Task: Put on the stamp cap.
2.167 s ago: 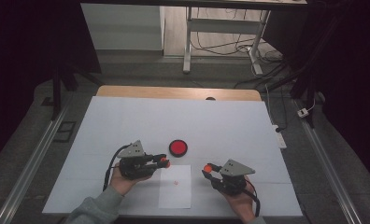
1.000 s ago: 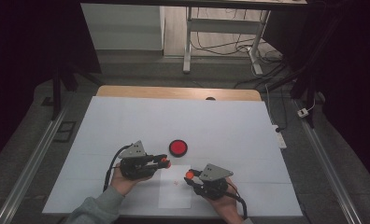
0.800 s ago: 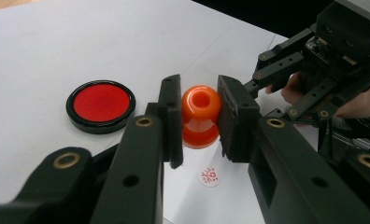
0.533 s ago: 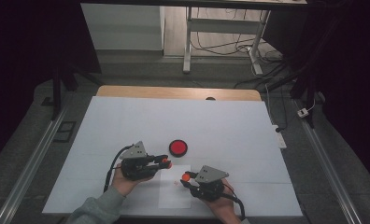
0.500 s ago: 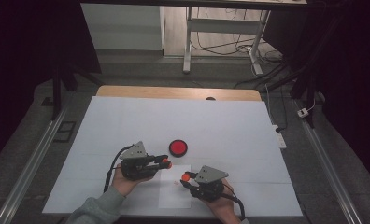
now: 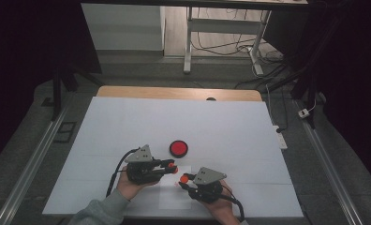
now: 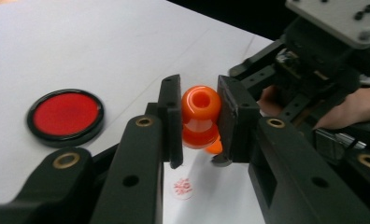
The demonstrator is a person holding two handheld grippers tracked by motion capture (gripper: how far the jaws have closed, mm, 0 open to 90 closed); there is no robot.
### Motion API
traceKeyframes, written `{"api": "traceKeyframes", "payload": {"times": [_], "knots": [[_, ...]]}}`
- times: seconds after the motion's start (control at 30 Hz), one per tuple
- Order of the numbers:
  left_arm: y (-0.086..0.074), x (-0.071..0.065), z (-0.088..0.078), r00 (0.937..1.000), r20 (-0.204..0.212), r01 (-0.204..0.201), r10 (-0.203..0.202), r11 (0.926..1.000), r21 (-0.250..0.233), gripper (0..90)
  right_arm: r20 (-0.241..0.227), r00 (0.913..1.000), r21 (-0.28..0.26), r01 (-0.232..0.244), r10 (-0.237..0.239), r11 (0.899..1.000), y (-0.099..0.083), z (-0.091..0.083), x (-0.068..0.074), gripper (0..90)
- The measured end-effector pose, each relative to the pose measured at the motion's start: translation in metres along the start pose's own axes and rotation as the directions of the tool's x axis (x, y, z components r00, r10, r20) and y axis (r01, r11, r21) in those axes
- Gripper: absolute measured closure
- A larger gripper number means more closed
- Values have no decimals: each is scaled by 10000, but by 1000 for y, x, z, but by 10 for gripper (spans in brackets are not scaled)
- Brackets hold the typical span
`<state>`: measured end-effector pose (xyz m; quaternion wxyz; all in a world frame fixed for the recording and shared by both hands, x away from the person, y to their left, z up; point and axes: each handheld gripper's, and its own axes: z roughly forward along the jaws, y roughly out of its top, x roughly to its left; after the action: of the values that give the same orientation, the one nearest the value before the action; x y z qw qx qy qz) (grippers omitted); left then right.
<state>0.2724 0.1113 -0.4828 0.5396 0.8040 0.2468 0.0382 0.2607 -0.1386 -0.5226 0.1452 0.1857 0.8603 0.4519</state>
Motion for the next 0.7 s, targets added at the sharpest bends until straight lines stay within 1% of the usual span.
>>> {"api": "traceKeyframes", "payload": {"times": [0.17, 0.3, 0.57, 0.7], "knots": [[0, -5, 9, 9996, 265, -56, 52, 9999, 137, 724, -61, 10000, -54, 14, -14, 10000, 0, 1, 1, 640], [-1, -8, 14, 9992, 390, -113, 103, 9996, 242, 724, -97, 10000, -93, -15, 14, 10000, 1, 1, 1, 640], [-1, -12, 20, 9986, 489, -223, 205, 9991, 352, 724, -116, 9999, -225, -89, 86, 9997, 2, 0, 1, 640], [-2, -11, 23, 9987, 476, -185, 165, 9989, 431, 724, -118, 9999, -275, -95, 91, 9996, 2, 0, 1, 640]]}}
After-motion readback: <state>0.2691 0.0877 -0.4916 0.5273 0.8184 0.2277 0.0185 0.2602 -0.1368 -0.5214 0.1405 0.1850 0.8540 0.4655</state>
